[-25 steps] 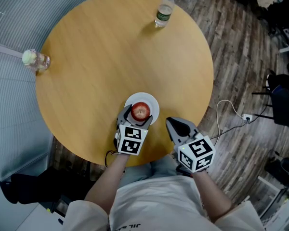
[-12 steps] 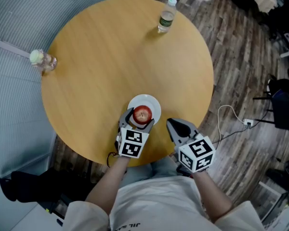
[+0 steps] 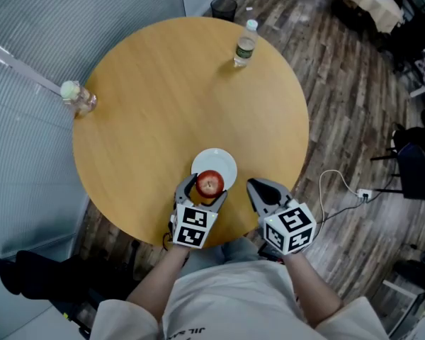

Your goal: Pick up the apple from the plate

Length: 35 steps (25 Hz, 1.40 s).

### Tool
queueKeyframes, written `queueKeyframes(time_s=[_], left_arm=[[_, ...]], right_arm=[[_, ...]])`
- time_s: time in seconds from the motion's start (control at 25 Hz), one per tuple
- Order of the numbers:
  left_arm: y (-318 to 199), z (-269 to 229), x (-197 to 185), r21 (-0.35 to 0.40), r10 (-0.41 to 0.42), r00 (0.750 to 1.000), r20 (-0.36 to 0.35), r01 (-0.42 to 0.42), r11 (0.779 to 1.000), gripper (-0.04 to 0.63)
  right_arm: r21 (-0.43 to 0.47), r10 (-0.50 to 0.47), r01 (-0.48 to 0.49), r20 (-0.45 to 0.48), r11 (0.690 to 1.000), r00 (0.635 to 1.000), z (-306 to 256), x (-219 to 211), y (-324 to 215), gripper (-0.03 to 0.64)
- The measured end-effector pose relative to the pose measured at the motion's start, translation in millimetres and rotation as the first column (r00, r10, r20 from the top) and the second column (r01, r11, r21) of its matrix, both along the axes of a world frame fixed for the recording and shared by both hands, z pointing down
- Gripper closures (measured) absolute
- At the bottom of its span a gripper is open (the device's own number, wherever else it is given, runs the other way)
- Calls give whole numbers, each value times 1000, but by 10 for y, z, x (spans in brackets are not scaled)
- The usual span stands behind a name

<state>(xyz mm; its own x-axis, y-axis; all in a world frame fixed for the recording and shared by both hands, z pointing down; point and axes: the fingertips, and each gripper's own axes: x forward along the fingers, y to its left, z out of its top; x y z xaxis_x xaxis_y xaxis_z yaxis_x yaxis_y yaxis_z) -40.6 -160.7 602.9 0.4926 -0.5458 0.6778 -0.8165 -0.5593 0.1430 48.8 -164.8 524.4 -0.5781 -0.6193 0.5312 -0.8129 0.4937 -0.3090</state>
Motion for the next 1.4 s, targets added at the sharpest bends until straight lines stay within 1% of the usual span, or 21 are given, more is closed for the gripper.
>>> queueKeyframes(time_s=[0.12, 0.28, 0.52, 0.76, 1.16, 1.4], left_arm=[[118, -130, 29, 14, 11, 1000, -10, -11, 1000, 210], [240, -341, 86, 26, 6, 999, -42, -5, 1000, 210], [398, -708, 126, 95, 29, 998, -54, -24, 995, 210], [536, -850, 83, 95, 14, 998, -64, -8, 995, 210], [677, -1114, 18, 122, -30, 993, -112, 43, 992, 210], [694, -1207, -24, 153, -30, 995, -93, 44, 987, 210]], right_arm=[[20, 3, -3, 0, 1000, 1000, -72, 46, 28, 584], [39, 10, -11, 3, 999, 1000, -172, 126, 73, 584], [57, 38, -39, 14, 998, 999, -312, 266, 141, 584], [67, 39, -41, 34, 997, 999, -420, 335, 246, 584], [130, -49, 45, 27, 990, 998, -630, 187, 372, 584], [153, -92, 89, 14, 984, 996, -705, 91, 405, 586]])
